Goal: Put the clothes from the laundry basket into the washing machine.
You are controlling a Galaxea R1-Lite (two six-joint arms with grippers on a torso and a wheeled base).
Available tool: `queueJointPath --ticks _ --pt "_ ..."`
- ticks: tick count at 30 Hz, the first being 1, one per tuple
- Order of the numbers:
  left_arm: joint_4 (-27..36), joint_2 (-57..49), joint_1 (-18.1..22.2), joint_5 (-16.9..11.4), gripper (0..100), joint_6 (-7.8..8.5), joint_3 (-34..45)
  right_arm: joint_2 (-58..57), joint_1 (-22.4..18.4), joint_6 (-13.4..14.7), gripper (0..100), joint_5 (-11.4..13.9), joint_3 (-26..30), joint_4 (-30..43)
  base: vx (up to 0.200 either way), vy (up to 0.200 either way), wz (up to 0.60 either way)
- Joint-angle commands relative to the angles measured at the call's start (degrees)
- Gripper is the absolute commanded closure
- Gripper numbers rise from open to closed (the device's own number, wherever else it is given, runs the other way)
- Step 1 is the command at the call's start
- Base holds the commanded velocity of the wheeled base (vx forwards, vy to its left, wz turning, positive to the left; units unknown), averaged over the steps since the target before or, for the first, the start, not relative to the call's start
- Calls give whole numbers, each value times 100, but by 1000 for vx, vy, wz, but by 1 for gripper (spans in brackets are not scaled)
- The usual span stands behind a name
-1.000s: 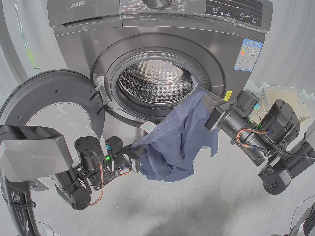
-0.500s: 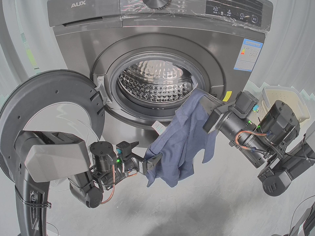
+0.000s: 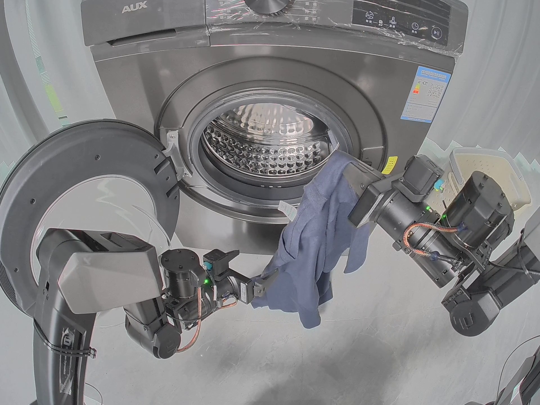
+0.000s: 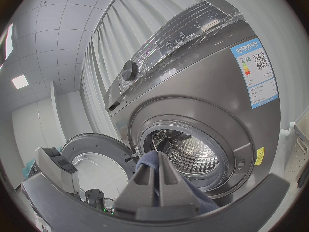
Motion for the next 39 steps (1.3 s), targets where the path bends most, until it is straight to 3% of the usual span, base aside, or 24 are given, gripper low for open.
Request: queueJointPath --ticks 1,11,20,27,35,36,39 --pt "-3 33 8 -6 0 -2 -56 9 6 2 100 -1 3 -3 0 0 0" --pt "-3 77 -124 -6 0 -2 -109 18 6 2 100 -10 -33 -3 0 0 0" --pt "-3 622 -177 29 0 16 -707 18 6 2 100 -19 -41 6 0 0 0" --pt "5 920 -168 108 0 -125 -1445 18 15 11 100 -27 -41 6 0 0 0" --pt "5 1210 -177 117 0 -151 -1779 18 41 11 100 -27 -33 6 0 0 0" --pt "5 1246 -177 117 100 -160 -1849 18 41 11 100 -36 -33 6 0 0 0" --pt "5 1298 -177 117 100 -169 -1990 18 41 11 100 -36 -33 -3 0 0 0"
